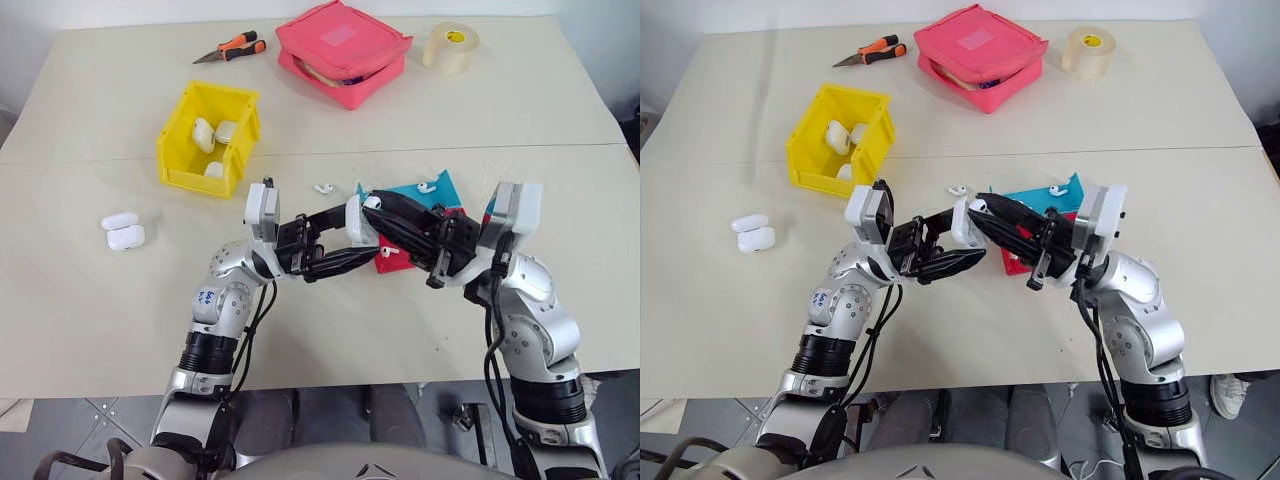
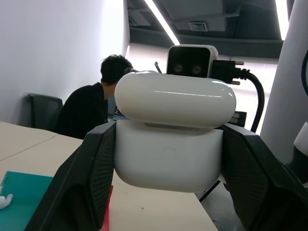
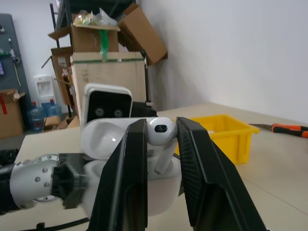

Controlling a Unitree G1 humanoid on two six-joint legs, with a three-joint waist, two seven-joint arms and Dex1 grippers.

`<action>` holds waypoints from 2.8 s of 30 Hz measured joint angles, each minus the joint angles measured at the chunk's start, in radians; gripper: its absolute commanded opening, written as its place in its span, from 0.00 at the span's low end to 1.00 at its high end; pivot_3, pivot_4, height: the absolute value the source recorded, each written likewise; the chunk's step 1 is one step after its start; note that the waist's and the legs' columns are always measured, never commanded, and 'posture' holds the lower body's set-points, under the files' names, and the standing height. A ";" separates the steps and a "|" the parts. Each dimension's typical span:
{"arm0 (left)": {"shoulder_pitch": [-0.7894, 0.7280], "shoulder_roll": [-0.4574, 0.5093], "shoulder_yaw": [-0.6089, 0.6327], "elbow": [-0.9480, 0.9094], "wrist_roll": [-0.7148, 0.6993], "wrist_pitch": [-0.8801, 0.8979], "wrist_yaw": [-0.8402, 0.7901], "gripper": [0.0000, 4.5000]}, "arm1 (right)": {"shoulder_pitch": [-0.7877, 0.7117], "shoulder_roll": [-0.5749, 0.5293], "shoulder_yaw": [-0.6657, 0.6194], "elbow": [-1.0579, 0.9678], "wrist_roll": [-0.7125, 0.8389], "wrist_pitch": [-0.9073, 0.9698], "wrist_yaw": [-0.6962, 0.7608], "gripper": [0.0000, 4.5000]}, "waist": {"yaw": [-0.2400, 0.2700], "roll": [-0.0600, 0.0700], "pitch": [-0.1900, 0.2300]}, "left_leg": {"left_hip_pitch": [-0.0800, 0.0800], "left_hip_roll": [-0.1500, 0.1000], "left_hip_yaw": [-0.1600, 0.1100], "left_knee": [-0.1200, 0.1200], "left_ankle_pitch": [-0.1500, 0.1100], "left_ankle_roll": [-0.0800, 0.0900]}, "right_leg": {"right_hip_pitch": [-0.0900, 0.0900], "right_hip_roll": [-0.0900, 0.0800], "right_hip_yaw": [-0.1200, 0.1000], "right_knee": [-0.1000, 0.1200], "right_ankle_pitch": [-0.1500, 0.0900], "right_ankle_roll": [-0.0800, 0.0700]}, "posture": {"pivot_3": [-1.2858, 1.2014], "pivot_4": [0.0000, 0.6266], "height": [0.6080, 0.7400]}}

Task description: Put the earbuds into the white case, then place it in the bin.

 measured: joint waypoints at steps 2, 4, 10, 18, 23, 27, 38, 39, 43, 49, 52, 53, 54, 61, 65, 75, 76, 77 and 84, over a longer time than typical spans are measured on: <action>0.000 0.003 0.001 0.000 0.000 0.000 -0.004 0.64 | -0.010 0.001 0.005 0.009 0.000 0.001 0.002 0.12 | 0.000 0.000 0.000 | 0.000 0.000 0.000 0.000 0.000 0.000 | 0.000 0.000 0.000 0.000 0.000 0.000 | 0.52 0.24 1.00; 0.000 0.004 0.005 0.000 0.000 0.000 -0.004 0.64 | -0.020 0.003 0.011 0.019 0.000 0.002 0.002 0.12 | 0.000 0.000 0.000 | 0.000 0.000 0.000 0.000 0.000 0.000 | 0.000 0.000 0.000 0.000 0.000 0.000 | 0.52 0.24 1.00; 0.000 -0.006 0.020 0.000 0.000 0.000 0.000 0.64 | -0.037 0.003 0.018 0.030 -0.002 0.002 0.001 0.12 | 0.000 0.000 0.000 | 0.000 0.000 0.000 0.000 0.000 0.000 | 0.000 0.000 0.000 0.000 0.000 0.000 | 0.52 0.24 1.00; -0.015 -0.013 0.019 0.030 0.000 0.000 -0.001 0.64 | -0.030 -0.015 0.017 0.032 -0.001 0.002 0.013 0.12 | 0.000 0.000 0.000 | 0.000 0.000 0.000 0.000 0.000 0.000 | 0.000 0.000 0.000 0.000 0.000 0.000 | 0.52 0.24 1.00; -0.017 -0.015 0.020 0.032 0.000 0.000 -0.002 0.64 | -0.044 -0.026 0.015 0.036 0.006 0.021 0.019 0.28 | 0.000 0.000 0.000 | 0.000 0.000 0.000 0.000 0.000 0.000 | 0.000 0.000 0.000 0.000 0.000 0.000 | 0.52 0.24 1.00; -0.023 -0.012 0.041 0.032 0.000 -0.002 -0.006 0.64 | -0.049 -0.037 -0.010 0.067 0.024 0.061 0.020 0.54 | 0.000 0.000 0.000 | 0.000 0.000 0.000 0.000 0.000 0.000 | 0.000 0.000 0.000 0.000 0.000 0.000 | 0.52 0.24 1.00; -0.023 -0.016 0.049 0.027 0.000 -0.013 -0.024 0.64 | -0.037 -0.074 -0.059 0.066 0.047 0.091 0.043 0.99 | 0.002 0.000 0.000 | 0.000 0.000 0.000 0.000 0.000 0.000 | 0.000 0.000 0.000 0.000 0.000 0.000 | 0.52 0.24 1.00; -0.023 -0.017 0.047 0.027 0.001 -0.020 -0.022 0.64 | -0.026 -0.098 -0.073 0.059 0.049 0.096 0.052 0.99 | 0.004 0.000 0.000 | 0.000 0.000 0.000 0.000 0.000 0.000 | 0.000 0.000 0.000 0.000 0.000 0.000 | 0.52 0.24 1.00; -0.023 -0.004 0.049 0.024 0.006 -0.073 -0.024 0.64 | 0.068 -0.202 -0.145 0.052 0.049 0.122 0.081 0.99 | 0.008 0.000 0.000 | 0.000 0.000 0.001 0.000 0.000 0.001 | 0.001 0.000 0.000 -0.001 0.000 0.000 | 0.52 0.24 1.00; 0.059 0.080 0.071 0.016 0.030 -0.145 -0.038 0.64 | 0.277 -0.391 -0.324 0.136 -0.058 0.025 0.211 0.99 | 0.014 0.000 0.000 | 0.000 0.000 0.003 0.000 -0.001 0.001 | 0.001 0.000 0.001 -0.001 0.000 0.000 | 0.52 0.24 1.00; 0.080 0.087 0.068 -0.008 0.034 -0.173 -0.034 0.64 | 0.289 -0.421 -0.350 0.200 -0.109 -0.040 0.254 0.99 | 0.017 0.000 0.000 | 0.001 0.000 0.003 0.001 -0.001 0.001 | 0.002 0.000 0.001 -0.001 0.000 0.001 | 0.52 0.24 1.00; 0.088 0.091 0.068 -0.014 0.035 -0.180 -0.033 0.64 | 0.280 -0.424 -0.356 0.224 -0.119 -0.059 0.261 0.99 | 0.017 0.000 0.000 | 0.001 0.000 0.003 0.001 -0.001 0.001 | 0.002 0.000 0.001 -0.001 0.000 0.001 | 0.52 0.24 1.00; 0.096 0.095 0.068 -0.016 0.036 -0.186 -0.031 0.64 | 0.269 -0.432 -0.359 0.254 -0.136 -0.081 0.267 0.99 | 0.016 0.000 0.000 | 0.002 0.000 0.003 0.001 -0.001 0.001 | 0.002 0.000 0.001 -0.001 0.000 0.001 | 0.52 0.24 1.00; 0.120 0.094 0.063 -0.017 0.043 -0.216 -0.004 0.64 | 0.110 -0.510 -0.282 0.339 -0.219 -0.030 0.262 0.99 | 0.016 0.000 0.000 | 0.002 0.001 0.003 0.001 0.000 0.001 | 0.002 0.000 0.001 -0.002 0.001 0.001 | 0.52 0.24 1.00; 0.119 0.071 0.046 -0.017 0.049 -0.230 0.004 0.64 | -0.110 -0.590 -0.151 0.332 -0.251 0.165 0.255 0.99 | 0.013 0.001 0.000 | 0.001 0.001 0.002 0.001 0.000 0.001 | 0.002 0.000 0.001 -0.002 0.001 0.001 | 0.52 0.24 1.00; 0.128 0.029 0.023 -0.004 0.061 -0.267 0.016 0.64 | -0.729 -0.526 0.335 0.665 -0.635 0.152 0.383 0.99 | 0.004 0.001 0.000 | -0.001 0.000 0.001 0.000 0.000 0.001 | 0.000 -0.001 0.000 -0.003 0.000 0.001 | 0.52 0.24 1.00; 0.128 0.029 0.021 -0.003 0.061 -0.269 0.016 0.64 | -0.742 -0.515 0.357 0.701 -0.664 0.122 0.386 0.99 | 0.005 0.001 0.000 | -0.002 0.000 0.001 0.000 0.000 0.001 | 0.000 -0.001 -0.001 -0.004 0.000 0.001 | 0.52 0.24 1.00; 0.129 0.029 0.023 -0.001 0.061 -0.274 0.016 0.64 | -0.775 -0.487 0.392 0.788 -0.710 0.055 0.392 0.99 | 0.001 0.001 0.000 | -0.002 0.000 0.001 0.000 -0.001 0.001 | -0.001 -0.001 -0.001 -0.004 0.000 0.001 | 0.52 0.24 1.00; 0.127 0.025 0.022 0.019 0.062 -0.295 0.015 0.64 | -0.937 -0.335 0.465 1.217 -0.883 -0.261 0.360 0.99 | -0.020 0.001 0.000 | -0.002 0.000 0.001 -0.001 0.000 0.001 | -0.002 -0.001 -0.002 -0.003 0.000 0.001 | 0.52 0.24 1.00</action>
